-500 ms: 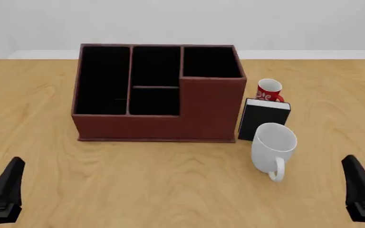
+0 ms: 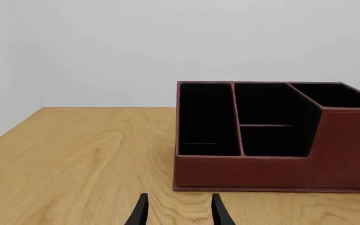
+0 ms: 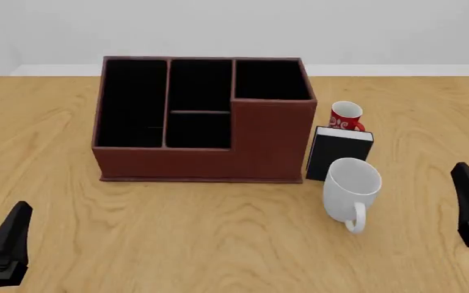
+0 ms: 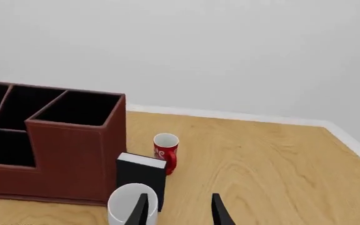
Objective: Pick up the book and place it in the right compartment of the caddy.
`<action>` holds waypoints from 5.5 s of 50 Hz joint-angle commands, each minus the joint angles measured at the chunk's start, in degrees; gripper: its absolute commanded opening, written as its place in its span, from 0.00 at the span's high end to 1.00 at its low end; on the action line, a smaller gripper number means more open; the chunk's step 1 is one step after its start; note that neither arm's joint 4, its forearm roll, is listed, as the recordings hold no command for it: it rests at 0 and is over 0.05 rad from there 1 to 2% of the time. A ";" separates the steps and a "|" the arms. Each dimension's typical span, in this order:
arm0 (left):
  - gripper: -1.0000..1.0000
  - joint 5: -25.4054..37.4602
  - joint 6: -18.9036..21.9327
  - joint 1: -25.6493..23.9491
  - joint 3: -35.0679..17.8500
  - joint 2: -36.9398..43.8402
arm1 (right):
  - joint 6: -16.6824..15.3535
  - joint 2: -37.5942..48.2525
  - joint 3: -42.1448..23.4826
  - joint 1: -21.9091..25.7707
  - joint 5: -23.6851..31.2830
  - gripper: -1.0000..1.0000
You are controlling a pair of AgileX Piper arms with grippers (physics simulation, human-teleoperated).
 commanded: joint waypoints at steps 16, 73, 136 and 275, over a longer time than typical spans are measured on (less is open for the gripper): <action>0.00 -0.01 0.00 0.00 -0.01 0.02 | -19.82 21.54 -18.77 7.08 3.98 0.00; 0.00 -0.01 0.00 0.00 -0.01 0.02 | -52.46 63.97 -77.76 15.91 55.73 0.00; 0.00 -0.01 0.00 0.00 -0.01 0.02 | -48.22 85.22 -92.39 10.84 68.49 0.00; 0.00 -0.01 0.00 0.00 -0.01 0.02 | -42.22 93.70 -71.09 10.57 51.48 1.00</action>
